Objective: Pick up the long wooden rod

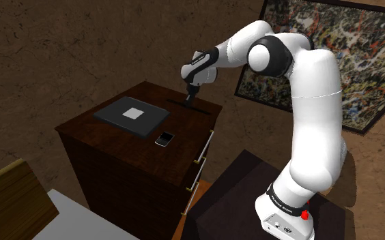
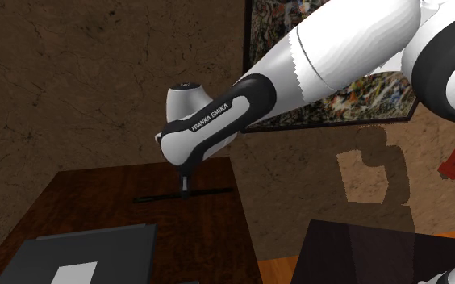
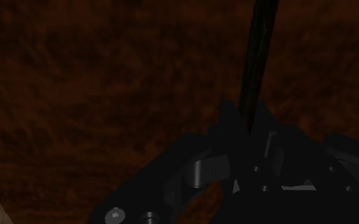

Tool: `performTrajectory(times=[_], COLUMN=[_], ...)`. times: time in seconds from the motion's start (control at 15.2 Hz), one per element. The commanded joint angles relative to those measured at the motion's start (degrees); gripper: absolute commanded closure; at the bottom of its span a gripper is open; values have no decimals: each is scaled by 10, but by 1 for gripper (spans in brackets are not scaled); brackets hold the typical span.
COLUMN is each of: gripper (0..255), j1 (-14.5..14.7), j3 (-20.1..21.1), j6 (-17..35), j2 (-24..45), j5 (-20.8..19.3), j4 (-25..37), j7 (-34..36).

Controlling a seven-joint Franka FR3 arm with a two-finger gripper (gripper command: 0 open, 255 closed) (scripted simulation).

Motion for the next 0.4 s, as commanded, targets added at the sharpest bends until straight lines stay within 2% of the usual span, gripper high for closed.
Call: performTrajectory(times=[0.0,0.33], gripper=[255,255], j1=[1,3], j3=[-2,-6], j6=[-11,-29], j2=[-9,-23], j5=[-3,-9], j4=[2,5], j7=[2,6])
